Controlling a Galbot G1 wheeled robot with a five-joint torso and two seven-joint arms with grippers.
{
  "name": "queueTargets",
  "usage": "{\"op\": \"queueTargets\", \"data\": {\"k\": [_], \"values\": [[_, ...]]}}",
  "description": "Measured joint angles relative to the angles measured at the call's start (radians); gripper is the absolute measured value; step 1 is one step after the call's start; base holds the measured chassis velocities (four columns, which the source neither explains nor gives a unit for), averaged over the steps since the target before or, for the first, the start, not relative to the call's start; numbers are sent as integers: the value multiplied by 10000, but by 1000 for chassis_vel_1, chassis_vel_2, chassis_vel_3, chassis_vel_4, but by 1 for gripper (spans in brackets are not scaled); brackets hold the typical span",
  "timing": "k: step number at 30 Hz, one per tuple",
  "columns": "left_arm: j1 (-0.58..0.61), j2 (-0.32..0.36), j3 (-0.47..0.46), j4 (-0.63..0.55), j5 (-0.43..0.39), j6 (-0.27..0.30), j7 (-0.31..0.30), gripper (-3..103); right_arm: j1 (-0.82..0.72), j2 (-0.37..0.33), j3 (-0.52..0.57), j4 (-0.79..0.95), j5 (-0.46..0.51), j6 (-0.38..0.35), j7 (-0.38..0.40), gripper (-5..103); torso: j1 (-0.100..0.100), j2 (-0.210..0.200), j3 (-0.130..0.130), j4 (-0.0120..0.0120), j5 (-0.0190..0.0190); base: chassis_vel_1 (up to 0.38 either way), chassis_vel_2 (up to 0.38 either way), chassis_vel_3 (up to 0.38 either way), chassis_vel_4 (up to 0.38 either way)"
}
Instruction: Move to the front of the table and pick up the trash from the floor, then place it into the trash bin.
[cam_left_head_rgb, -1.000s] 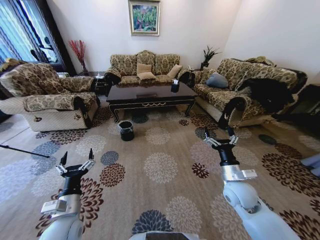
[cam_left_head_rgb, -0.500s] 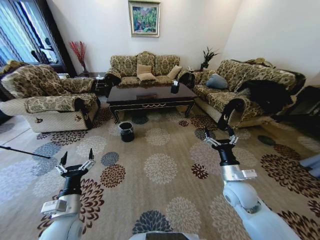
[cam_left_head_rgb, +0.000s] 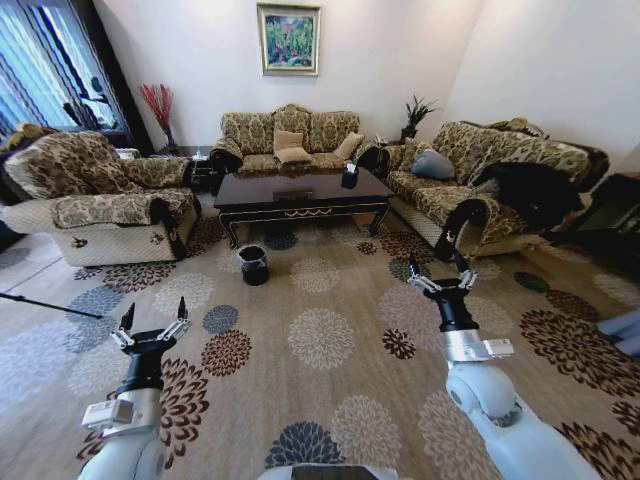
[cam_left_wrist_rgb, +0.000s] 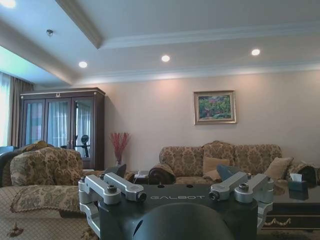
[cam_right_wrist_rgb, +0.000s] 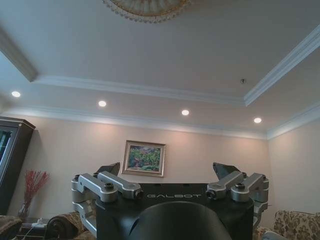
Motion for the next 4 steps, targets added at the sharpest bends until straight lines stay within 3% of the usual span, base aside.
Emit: {"op": "queueTargets", "data": {"k": [4], "values": [[0, 0, 0, 0, 0, 0, 0, 100, 0, 0, 0, 0, 0, 0, 0, 100, -9, -21, -11, 0, 0, 0, 0, 0, 0]]}}
